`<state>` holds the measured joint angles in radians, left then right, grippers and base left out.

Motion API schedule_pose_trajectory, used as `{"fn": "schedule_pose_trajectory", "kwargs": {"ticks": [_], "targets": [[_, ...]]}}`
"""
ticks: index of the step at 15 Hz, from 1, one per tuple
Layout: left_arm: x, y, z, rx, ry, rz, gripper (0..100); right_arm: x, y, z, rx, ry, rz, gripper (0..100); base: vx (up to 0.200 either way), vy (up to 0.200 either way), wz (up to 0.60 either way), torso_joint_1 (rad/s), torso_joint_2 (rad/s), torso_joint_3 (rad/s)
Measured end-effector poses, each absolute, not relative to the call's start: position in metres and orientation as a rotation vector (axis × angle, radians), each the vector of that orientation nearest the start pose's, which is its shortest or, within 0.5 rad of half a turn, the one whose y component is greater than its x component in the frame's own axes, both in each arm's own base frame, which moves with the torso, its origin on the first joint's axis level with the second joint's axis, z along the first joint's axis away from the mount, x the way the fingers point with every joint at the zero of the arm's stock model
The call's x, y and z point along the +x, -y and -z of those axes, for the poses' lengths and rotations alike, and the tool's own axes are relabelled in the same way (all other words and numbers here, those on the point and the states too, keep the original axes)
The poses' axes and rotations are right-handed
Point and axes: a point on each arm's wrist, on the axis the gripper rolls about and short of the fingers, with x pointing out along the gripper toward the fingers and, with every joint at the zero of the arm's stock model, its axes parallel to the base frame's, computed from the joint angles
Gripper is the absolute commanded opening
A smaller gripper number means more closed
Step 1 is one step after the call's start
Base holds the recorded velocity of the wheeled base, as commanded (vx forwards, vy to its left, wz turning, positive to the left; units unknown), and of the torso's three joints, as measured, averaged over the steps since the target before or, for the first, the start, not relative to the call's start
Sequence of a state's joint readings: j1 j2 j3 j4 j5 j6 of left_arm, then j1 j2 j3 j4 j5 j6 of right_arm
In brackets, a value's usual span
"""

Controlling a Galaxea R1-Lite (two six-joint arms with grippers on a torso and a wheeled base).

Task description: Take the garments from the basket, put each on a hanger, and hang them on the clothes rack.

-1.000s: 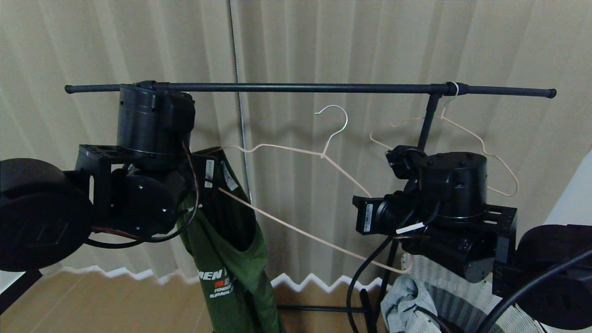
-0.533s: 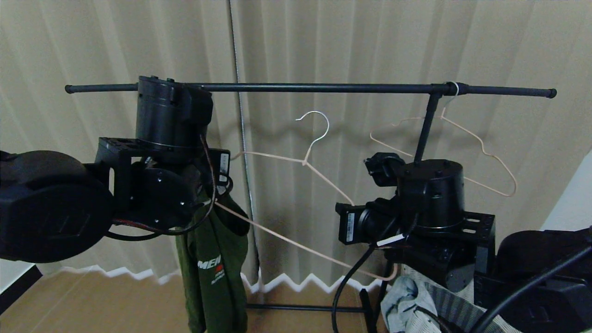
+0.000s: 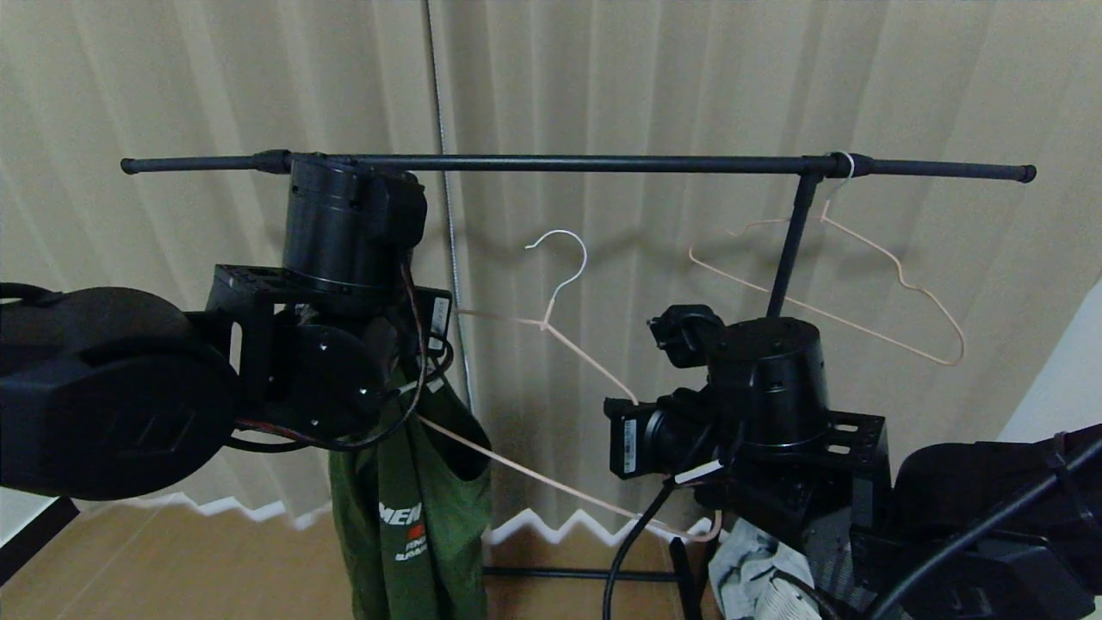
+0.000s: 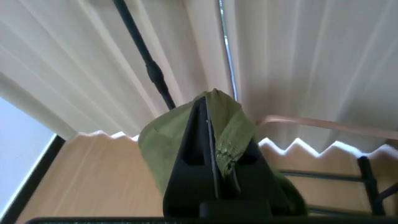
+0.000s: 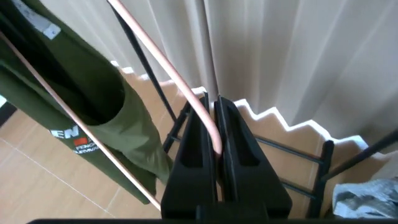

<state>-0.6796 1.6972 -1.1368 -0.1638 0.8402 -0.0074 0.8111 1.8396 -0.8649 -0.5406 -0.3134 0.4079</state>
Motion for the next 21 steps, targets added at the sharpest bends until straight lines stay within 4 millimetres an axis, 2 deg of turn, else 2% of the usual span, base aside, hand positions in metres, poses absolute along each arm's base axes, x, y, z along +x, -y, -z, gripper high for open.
{"fn": "schedule_pose_trajectory", "kwargs": {"ticks": [4,8,12,16,21], "targets": [[0.259,0.178,-0.232,0.262,-0.29,-0.183,0,0.227,-0.215,-0.133,0.144,-0.518,-0.398,0,0.0,0.0,0.0,0.0,0.0,0.0],[0.265,0.169,-0.229,0.208,-0.295,-0.222,0,0.215,-0.182,-0.146,0.181,-0.512,-0.41,0,0.0,0.0,0.0,0.0,0.0,0.0],[0.266,0.171,-0.225,0.215,-0.303,-0.216,0,0.2,-0.166,-0.159,0.186,-0.467,-0.421,0,0.0,0.0,0.0,0.0,0.0,0.0],[0.26,0.19,-0.228,0.166,-0.297,-0.015,0,0.193,-0.165,-0.161,0.188,-0.47,-0.471,0,0.0,0.0,0.0,0.0,0.0,0.0],[0.255,0.198,-0.228,0.166,-0.292,0.023,0,0.202,-0.177,-0.157,0.199,-0.432,-0.495,0,0.0,0.0,0.0,0.0,0.0,0.0]]}}
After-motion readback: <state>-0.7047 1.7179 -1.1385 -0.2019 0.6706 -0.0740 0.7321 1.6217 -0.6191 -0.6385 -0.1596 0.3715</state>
